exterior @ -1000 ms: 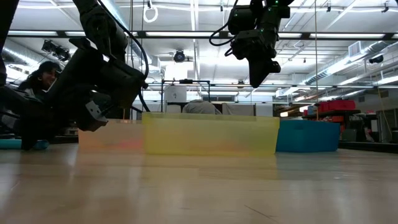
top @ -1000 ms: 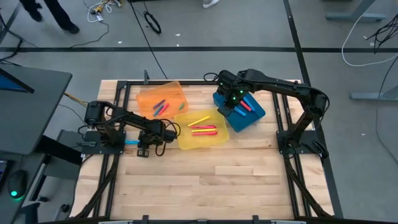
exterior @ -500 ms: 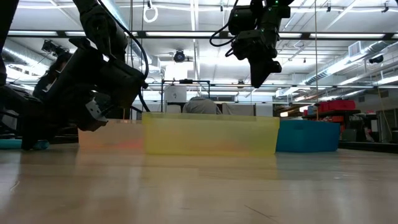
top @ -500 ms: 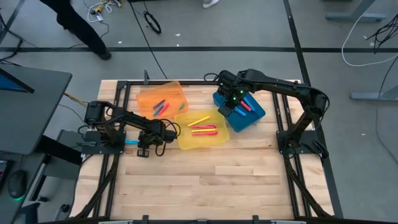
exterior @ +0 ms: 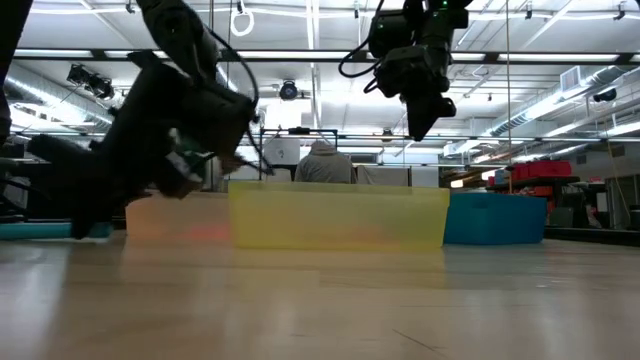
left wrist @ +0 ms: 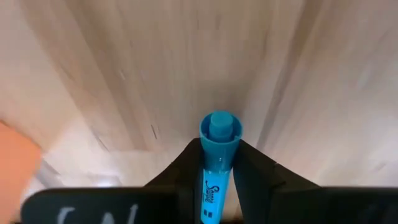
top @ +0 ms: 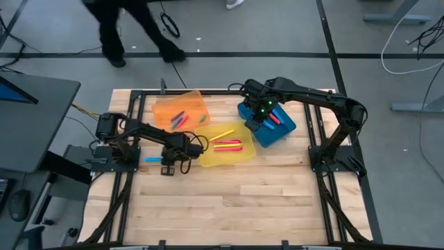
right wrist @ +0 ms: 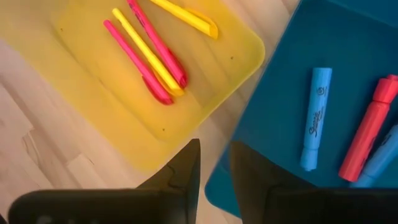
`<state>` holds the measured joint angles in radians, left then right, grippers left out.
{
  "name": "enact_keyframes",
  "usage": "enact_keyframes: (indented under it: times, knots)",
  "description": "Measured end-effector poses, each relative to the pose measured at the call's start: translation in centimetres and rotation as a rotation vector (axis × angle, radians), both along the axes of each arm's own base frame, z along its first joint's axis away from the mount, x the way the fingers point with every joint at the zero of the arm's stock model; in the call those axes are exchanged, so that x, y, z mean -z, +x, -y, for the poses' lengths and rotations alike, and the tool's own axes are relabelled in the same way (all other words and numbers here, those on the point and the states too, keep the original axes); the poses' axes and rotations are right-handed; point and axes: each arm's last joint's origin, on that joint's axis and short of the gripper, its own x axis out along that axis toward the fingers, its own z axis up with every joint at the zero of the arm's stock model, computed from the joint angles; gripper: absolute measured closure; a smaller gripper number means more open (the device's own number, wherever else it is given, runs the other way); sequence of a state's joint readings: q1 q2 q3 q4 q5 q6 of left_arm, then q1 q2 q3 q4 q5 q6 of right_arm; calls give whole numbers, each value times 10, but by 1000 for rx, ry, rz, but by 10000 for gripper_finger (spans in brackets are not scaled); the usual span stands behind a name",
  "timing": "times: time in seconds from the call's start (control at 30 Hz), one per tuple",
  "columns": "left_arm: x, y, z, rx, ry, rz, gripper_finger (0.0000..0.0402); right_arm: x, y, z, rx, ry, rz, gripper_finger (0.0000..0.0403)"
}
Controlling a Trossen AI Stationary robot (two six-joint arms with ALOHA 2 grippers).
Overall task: Pick & Place Markers
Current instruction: Put the blue large highlighter into the blue bin
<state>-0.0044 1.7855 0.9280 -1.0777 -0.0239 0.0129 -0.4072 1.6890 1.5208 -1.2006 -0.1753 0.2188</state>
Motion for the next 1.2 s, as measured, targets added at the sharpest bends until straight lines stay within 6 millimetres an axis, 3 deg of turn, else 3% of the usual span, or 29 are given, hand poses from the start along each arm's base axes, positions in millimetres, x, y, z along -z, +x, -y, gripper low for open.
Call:
enact_keyframes:
  times: [0.27,0.63,0.97,1.2]
  knots:
    - [-35,31,0,-25,13,104,327,1,-5,-2,0,21,-51,316]
    - [-111,61,-3,-3,122,221,327,-8,-15,-6,-19,22,-65,316]
    - [-190,60,-10,-76,215,443,327,-39,-37,-15,-16,-51,30,316]
    - [-266,58,-24,-215,327,779,327,-61,-51,-21,-33,-113,138,316]
